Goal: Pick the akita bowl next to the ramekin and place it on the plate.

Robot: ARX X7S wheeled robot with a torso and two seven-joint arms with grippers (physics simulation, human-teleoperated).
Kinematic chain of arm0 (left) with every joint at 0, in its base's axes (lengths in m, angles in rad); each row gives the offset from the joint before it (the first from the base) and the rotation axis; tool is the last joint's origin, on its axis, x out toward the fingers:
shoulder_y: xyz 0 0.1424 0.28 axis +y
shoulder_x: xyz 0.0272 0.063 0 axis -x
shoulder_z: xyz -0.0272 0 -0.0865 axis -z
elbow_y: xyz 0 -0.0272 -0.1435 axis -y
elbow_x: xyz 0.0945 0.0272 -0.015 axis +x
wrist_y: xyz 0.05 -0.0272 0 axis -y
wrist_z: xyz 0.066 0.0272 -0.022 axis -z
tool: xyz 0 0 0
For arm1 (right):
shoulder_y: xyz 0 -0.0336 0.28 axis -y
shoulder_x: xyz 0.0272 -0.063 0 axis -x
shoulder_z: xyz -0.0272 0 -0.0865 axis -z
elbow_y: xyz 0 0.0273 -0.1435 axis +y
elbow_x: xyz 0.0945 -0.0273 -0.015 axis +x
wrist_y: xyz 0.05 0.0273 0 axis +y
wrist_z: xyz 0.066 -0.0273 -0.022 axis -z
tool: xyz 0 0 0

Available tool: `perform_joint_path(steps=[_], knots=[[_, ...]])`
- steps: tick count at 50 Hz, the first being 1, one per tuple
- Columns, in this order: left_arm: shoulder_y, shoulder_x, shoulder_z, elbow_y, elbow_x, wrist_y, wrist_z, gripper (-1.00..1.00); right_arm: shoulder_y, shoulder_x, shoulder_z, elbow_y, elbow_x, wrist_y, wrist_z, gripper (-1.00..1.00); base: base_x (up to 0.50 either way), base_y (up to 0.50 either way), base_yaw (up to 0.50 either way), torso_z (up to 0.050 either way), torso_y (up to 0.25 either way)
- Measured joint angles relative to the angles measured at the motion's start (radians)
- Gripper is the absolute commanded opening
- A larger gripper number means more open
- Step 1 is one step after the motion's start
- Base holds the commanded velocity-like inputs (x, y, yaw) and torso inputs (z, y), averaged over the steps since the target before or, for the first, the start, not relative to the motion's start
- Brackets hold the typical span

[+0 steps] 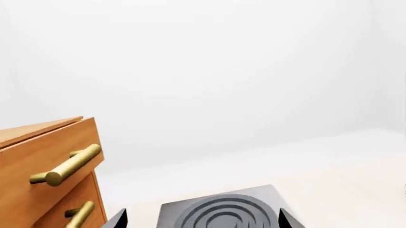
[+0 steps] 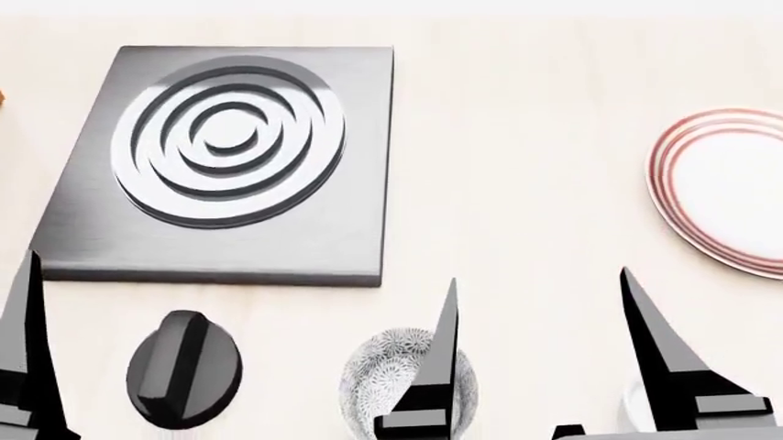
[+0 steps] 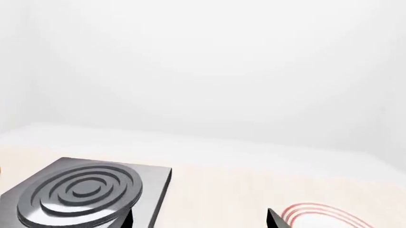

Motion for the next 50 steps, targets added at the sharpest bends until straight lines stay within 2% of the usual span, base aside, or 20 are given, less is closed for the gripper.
perform_joint_path(steps=[44,50], knots=[[-0.015,0.001,0.018,0.002,-0.002,0.002,-0.007,1.0,0.006,0.008,-0.013,0.001,0.001,-0.012,0.004,1.0,0.0,0.0,0.0,0.0,-0.116],[-0.017,0.002,0.019,0.0,-0.004,0.007,-0.005,1.0,0.013,0.008,-0.014,-0.001,0.008,-0.009,0.006,1.0,0.0,0.0,0.0,0.0,-0.013]])
